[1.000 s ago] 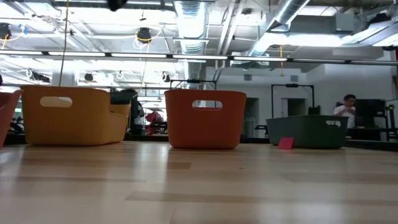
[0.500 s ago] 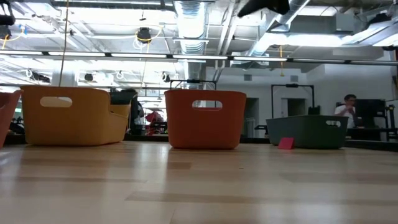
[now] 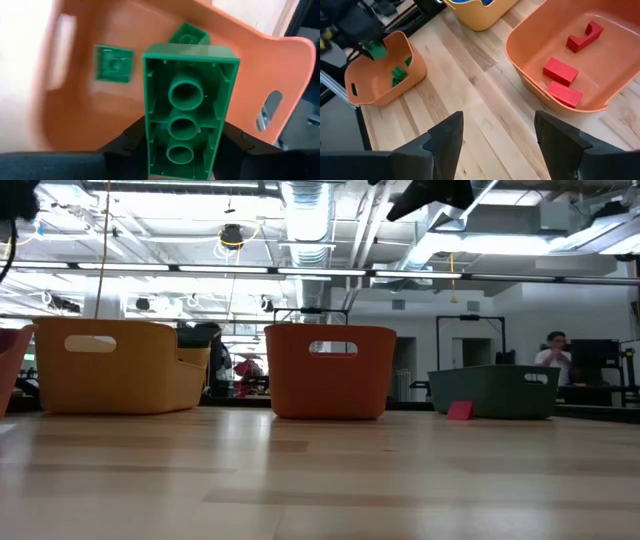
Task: Sort blocks
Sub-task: Put the green game piece into the bottom orange bin
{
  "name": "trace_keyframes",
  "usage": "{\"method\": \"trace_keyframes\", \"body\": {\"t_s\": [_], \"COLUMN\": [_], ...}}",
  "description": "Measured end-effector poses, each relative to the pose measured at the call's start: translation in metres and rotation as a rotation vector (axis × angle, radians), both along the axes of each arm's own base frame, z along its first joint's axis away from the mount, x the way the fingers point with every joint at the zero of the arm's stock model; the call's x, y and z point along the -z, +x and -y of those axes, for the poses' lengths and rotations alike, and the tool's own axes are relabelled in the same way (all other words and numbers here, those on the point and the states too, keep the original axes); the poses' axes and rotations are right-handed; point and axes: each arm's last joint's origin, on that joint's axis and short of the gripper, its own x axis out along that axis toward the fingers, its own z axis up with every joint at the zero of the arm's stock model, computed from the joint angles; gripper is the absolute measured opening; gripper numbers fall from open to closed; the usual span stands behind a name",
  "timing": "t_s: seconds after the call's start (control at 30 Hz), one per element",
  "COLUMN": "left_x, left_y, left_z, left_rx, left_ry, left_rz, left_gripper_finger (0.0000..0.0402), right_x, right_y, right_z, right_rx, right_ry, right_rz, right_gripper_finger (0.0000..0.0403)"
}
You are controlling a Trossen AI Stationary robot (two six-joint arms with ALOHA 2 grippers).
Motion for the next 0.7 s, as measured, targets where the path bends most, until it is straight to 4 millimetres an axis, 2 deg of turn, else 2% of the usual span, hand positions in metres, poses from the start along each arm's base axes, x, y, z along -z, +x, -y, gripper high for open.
{"method": "trace_keyframes", "body": {"t_s": [0.23, 0.4, 0.53, 0.7], "left_x": [0.037, 0.053, 0.061, 0.060], "left_y": [0.004, -0.001, -0.004, -0.004], "left_z": [0.005, 0.001, -0.003, -0.002], "left_rx": [-0.075, -0.142, -0.157, -0.135], "left_ry": [-0.070, -0.066, -0.048, -0.045], "left_rz": [0.002, -0.039, -0.061, -0.040], "left_gripper_finger": [0.0145, 0.0145, 0.0151, 0.0181], "right_x": [0.002, 0.014, 0.039, 0.088], "right_y": [-0.007, -0.023, -0.042, -0.061], "right_z": [-0.003, -0.014, -0.028, -0.046], "right_rx": [0.022, -0.003, 0.001, -0.070], "right_ry": [0.032, 0.094, 0.117, 0.286], "right_rz": [-0.043, -0.237, -0.462, -0.682], "right_gripper_finger": [0.0254, 0.0254, 0.0254, 0.0254]}}
